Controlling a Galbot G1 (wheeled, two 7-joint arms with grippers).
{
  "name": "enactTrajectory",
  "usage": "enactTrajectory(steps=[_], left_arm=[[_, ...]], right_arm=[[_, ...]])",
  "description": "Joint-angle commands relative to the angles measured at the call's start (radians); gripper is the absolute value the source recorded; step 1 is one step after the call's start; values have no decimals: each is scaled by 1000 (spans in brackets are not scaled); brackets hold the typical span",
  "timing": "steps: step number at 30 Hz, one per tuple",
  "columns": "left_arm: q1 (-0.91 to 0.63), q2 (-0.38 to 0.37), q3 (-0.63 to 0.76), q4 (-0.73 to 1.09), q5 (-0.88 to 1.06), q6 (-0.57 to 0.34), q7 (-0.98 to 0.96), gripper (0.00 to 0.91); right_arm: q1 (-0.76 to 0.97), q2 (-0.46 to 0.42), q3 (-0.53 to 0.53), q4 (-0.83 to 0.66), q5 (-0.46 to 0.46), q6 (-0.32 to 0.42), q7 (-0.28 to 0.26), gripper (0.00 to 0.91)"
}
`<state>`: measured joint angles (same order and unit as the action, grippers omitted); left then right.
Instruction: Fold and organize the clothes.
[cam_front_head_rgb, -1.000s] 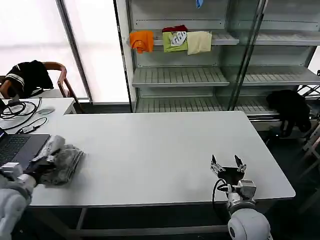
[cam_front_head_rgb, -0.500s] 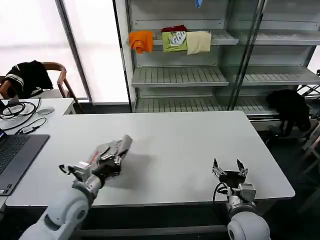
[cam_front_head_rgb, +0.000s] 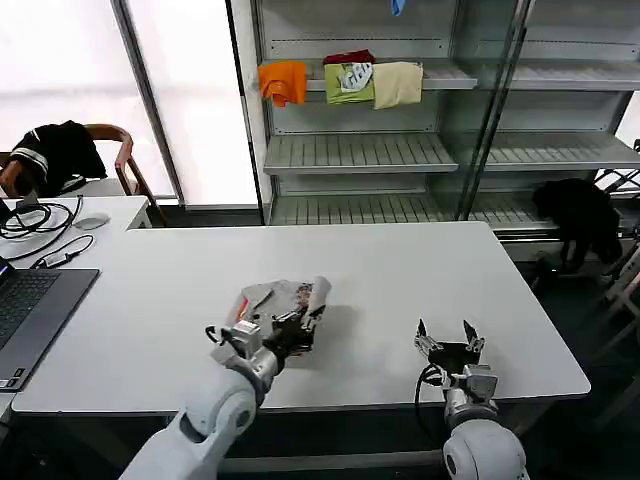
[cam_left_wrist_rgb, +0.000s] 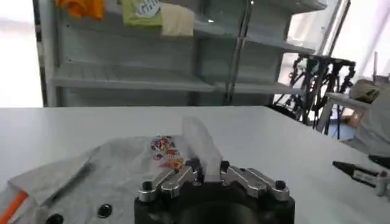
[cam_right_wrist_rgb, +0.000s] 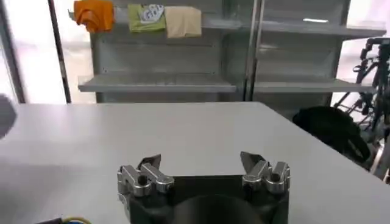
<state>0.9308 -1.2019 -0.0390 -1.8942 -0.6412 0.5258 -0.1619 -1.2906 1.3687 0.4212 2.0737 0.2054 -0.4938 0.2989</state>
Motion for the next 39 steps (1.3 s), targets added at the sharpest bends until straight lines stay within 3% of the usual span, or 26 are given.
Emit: enactTrajectory(steps=[1, 7, 18, 26, 36, 39], left_arm=[[-69, -137, 78, 115, 14, -28, -4, 907], [-57, -124, 52, 89, 23, -26, -23, 907], [-47, 8, -117, 13, 122, 4, -62, 907], [4, 127, -267, -46, 64, 14, -86, 907], [69, 163, -394, -60, 96, 15, -105, 907], [91, 165, -416, -59, 93, 13, -101, 907]], right_arm=[[30, 5, -18, -24, 9, -6, -5, 907], [45, 6, -31, -33, 72, -19, -3, 907], [122, 12, -124, -29, 409, -84, 91, 907], [168, 46, -208, -67, 475, -85, 140, 907], [217, 88, -288, -124, 483, -85, 210, 907], [230, 95, -302, -145, 483, -85, 241, 806]])
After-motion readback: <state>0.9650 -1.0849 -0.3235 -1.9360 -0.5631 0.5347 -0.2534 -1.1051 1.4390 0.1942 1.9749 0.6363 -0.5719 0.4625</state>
